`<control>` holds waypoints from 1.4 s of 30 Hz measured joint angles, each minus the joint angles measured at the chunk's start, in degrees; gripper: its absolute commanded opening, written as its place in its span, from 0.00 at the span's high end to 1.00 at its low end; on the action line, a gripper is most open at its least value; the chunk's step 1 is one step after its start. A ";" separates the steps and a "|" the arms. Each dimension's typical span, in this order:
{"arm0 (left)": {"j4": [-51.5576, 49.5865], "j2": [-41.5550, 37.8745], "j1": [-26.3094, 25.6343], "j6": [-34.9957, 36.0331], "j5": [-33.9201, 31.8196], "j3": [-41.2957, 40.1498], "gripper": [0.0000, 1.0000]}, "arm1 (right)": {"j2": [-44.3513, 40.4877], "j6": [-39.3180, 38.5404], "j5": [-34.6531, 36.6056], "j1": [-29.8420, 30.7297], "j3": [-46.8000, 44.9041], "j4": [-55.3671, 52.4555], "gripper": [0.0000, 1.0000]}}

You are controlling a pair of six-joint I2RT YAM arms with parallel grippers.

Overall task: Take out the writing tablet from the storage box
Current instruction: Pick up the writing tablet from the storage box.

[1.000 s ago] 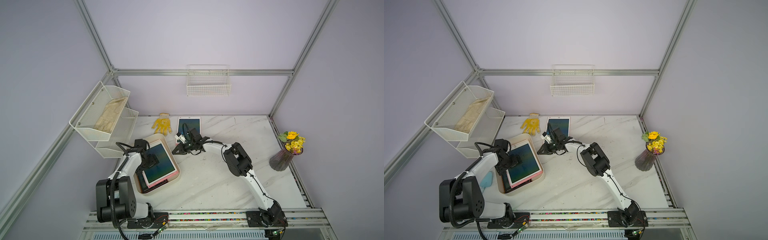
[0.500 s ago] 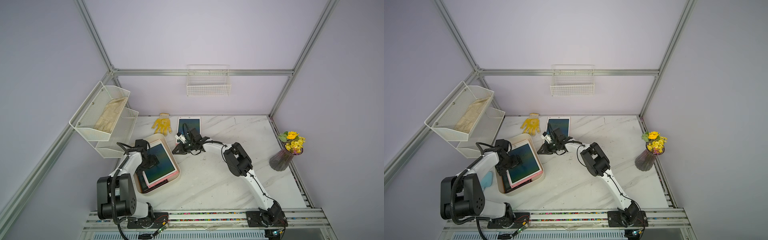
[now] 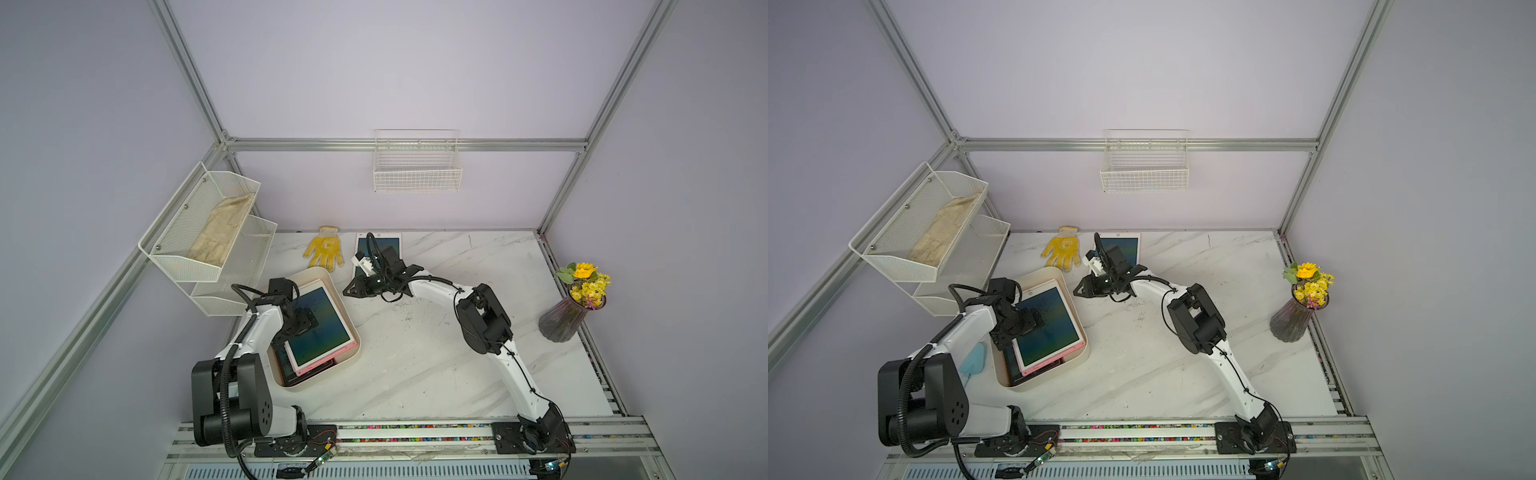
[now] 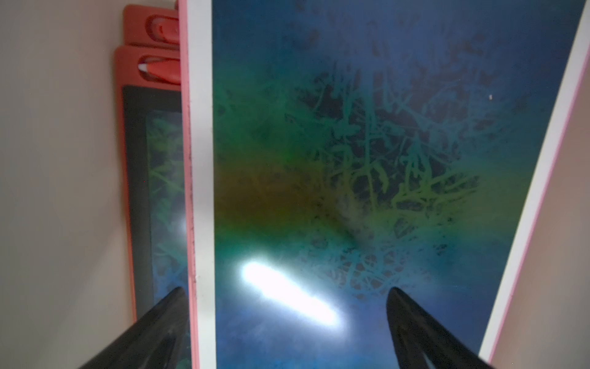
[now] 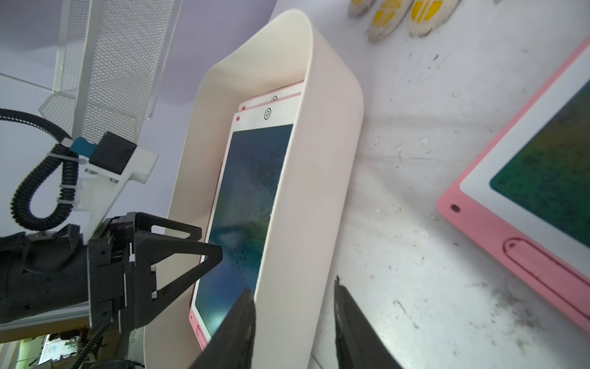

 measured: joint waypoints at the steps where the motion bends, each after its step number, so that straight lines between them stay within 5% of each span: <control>1: 0.00 -0.07 0.00 0.00 0.00 0.00 0.05 | -0.07 -0.33 0.31 0.02 0.31 -0.39 0.56; 24: 0.24 -1.42 0.00 -0.02 -0.02 0.00 0.05 | 5.70 -5.25 8.41 6.51 16.00 -13.44 0.57; 42: 0.72 -1.92 0.00 -0.02 0.02 0.00 0.04 | 0.70 -7.21 18.91 6.71 14.49 -15.76 0.59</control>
